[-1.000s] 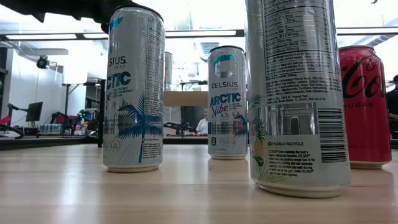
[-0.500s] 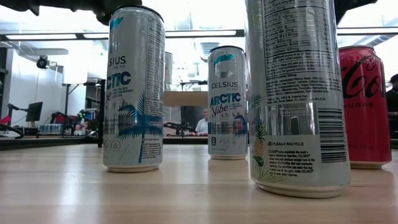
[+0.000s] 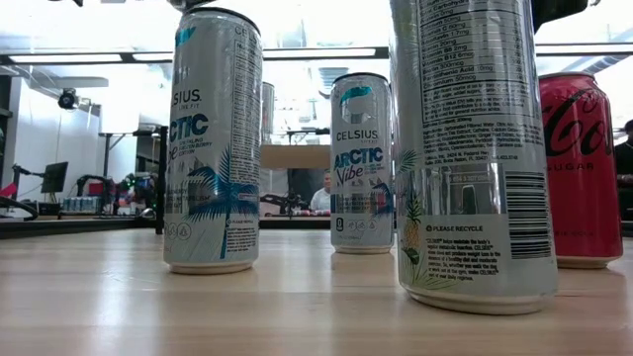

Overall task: Place canned beverage on shelf
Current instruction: Put the white soda can on the shelf

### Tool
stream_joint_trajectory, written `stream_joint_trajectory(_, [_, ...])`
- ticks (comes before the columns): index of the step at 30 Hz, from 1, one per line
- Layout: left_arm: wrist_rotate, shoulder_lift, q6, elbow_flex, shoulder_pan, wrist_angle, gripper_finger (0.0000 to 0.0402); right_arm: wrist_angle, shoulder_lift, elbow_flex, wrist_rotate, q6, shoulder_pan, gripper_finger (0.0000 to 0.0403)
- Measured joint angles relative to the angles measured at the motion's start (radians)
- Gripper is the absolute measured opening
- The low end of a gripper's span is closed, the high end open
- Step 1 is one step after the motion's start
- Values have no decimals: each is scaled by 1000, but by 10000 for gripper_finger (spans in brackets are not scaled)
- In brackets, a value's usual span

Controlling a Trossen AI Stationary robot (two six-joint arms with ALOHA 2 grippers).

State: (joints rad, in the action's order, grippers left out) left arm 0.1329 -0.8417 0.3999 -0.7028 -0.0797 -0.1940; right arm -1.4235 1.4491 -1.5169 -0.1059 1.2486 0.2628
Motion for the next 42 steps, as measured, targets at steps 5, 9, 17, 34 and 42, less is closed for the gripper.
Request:
stream_joint_trajectory(5, [54,-54,58,-22,-1,0,0,0,7,0,-10,-41,-47,167])
stream_joint_trajectory(9, [146,-90,89,-36,-1,-7,0,3,6,0,-27,-100,-83,240])
stream_joint_trajectory(17, [199,-137,112,-58,-3,-8,0,17,7,0,-95,-154,-151,358])
stream_joint_trajectory(34, [200,-158,87,-75,-4,-7,0,160,26,1,-144,-429,-324,374])
stream_joint_trajectory(42, [200,-160,24,-79,-4,-7,0,155,51,1,-183,-438,-324,374])
